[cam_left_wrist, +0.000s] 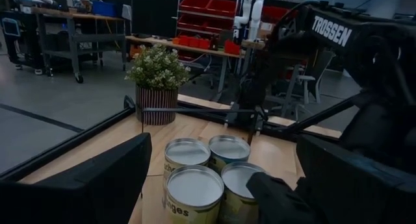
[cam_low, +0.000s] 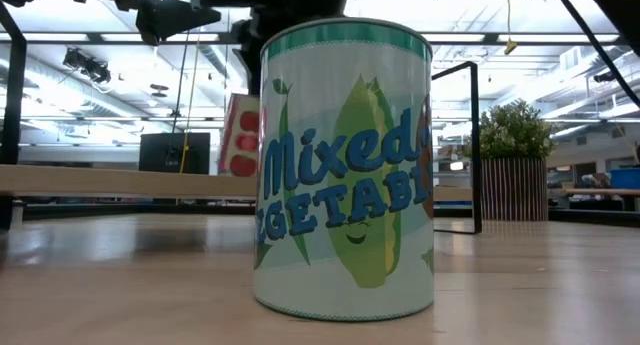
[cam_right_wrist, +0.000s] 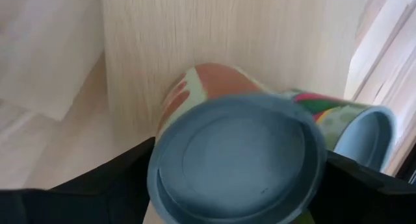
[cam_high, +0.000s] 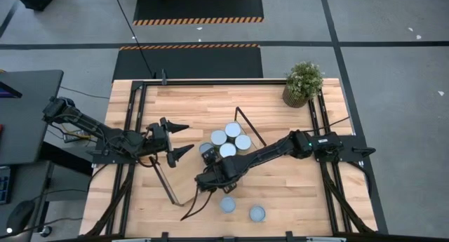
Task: Pick and place cans onto a shelf
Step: Put the small canned tomato on the shelf, then put the small canned mixed vegetables on the shelf
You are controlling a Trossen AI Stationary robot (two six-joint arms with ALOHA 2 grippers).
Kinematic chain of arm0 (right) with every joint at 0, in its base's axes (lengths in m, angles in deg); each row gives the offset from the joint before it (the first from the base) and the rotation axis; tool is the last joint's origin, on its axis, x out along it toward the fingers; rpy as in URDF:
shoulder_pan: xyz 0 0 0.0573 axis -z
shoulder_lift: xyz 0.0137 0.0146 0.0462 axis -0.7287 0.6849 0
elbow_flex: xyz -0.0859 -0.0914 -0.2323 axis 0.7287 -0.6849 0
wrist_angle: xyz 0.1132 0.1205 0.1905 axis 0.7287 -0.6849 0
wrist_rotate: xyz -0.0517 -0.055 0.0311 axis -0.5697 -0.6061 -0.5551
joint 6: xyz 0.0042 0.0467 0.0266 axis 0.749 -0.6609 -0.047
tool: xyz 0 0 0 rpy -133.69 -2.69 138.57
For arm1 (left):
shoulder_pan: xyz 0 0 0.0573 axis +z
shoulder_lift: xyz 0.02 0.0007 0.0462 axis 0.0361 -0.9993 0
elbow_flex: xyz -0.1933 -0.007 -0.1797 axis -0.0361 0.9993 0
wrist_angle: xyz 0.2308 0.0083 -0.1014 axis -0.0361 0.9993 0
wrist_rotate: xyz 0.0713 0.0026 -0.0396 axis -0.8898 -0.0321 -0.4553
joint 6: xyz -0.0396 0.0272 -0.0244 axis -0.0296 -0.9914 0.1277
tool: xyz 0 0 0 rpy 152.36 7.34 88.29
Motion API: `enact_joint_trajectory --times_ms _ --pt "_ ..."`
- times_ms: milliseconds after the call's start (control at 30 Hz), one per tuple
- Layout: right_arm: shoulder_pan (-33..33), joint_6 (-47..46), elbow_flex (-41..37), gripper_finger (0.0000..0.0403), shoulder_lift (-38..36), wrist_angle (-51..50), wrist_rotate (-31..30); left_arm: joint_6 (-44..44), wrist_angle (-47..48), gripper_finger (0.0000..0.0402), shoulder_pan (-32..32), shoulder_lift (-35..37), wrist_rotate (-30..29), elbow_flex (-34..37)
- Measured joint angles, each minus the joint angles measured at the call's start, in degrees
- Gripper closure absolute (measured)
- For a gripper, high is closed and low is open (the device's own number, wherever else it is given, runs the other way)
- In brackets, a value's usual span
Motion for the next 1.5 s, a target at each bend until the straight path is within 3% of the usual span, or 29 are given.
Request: enact_joint_trajectory --times_ms 233,633,900,1200,1500 --pt "-0.11 -1.79 -0.02 0.0041 0.11 -1.17 -1.88 0.00 -0.04 0.0013 0.01 0.00 0.00 0.00" --pt "-0.34 -5.51 -0.02 0.0038 -2.06 -2.32 -3.61 0.00 -0.06 0.0013 -0.01 0.01 0.00 0.02" --pt "-1.57 -1.95 -0.04 0.0038 -2.58 1.12 -4.49 0.02 -0.15 0.0013 -0.01 0.02 0.00 0.07" --pt "-3.22 -1.86 -0.13 0.0040 -3.33 0.13 -2.00 -0.02 0.59 0.0013 -0.01 0.00 0.00 0.07" --pt "-6.67 -8.69 -2.07 0.0051 -11.55 0.99 6.13 -0.07 0.99 0.0013 0.01 0.01 0.00 0.07"
